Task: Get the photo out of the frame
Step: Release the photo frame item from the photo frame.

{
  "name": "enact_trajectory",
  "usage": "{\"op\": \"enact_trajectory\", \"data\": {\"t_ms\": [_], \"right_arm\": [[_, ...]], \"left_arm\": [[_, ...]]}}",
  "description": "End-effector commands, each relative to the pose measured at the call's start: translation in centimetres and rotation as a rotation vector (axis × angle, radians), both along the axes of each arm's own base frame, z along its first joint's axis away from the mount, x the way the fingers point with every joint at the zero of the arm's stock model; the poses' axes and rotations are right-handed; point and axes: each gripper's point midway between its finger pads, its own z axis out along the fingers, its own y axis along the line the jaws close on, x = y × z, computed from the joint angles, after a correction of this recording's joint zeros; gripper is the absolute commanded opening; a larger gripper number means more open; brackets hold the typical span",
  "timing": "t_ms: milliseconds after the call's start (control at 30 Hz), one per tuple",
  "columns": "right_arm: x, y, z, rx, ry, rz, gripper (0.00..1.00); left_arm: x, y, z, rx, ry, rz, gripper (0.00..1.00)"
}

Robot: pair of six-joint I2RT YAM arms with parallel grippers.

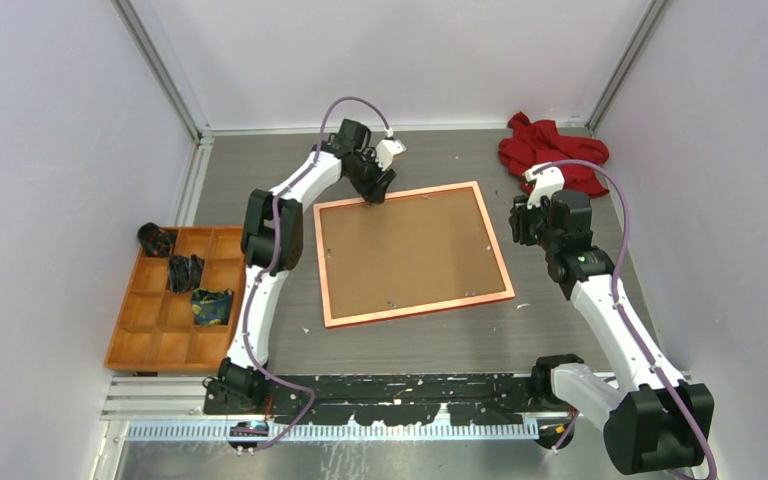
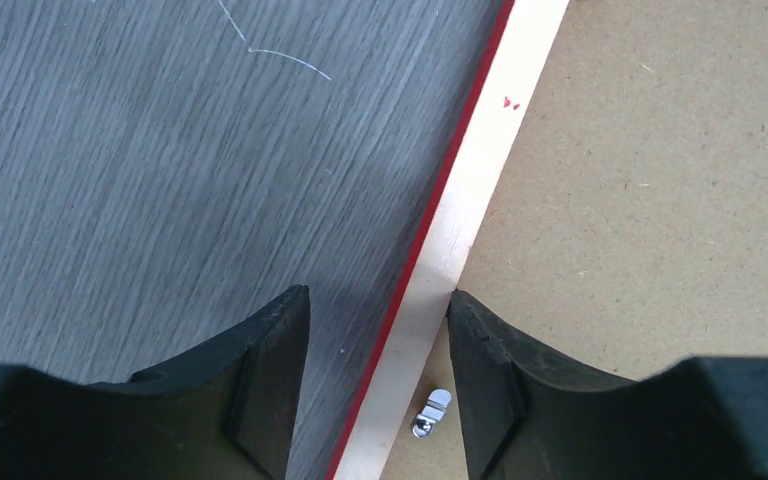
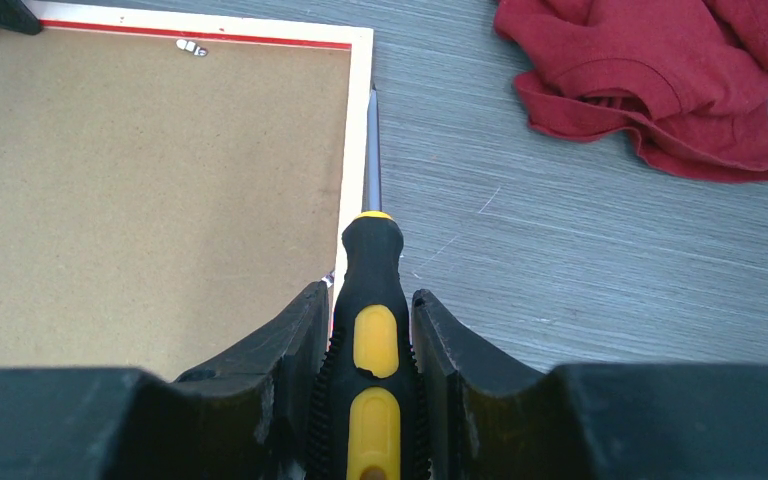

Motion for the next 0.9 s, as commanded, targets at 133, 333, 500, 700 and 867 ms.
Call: {"op": "enact_trajectory", "data": {"t_ms": [133,333,500,700,867], "right_arm": [[0.7,0.1,1.5,0.006,-0.055,0.011,0.01],[0.3,0.8,1.2,0.014,-0.034,0.051,0.01],[-0.1,1.6,0.5,0.021,-0.016,0.104,0.01],[0.0,1.8,-0.5,-0.044,0.017,0.122,0.01],[-0.4,1.0,-1.1,-0.194,0.031,0.09,0.01]], "left_arm": [[1.0,1.2,-0.3,0.099,0.0,0.091,0.49],[-0.2,2.5,-0.5,0.151,0.051,0.145,0.41],[-1.9,4.6,-0.9,0.193,0.117,0.238,0.39],[-3.2,5.9,-0.6,0.117,0.186,0.343,0.35],[-4.1,6.2,-1.1,0.078,0.23,0.366,0.32]]}}
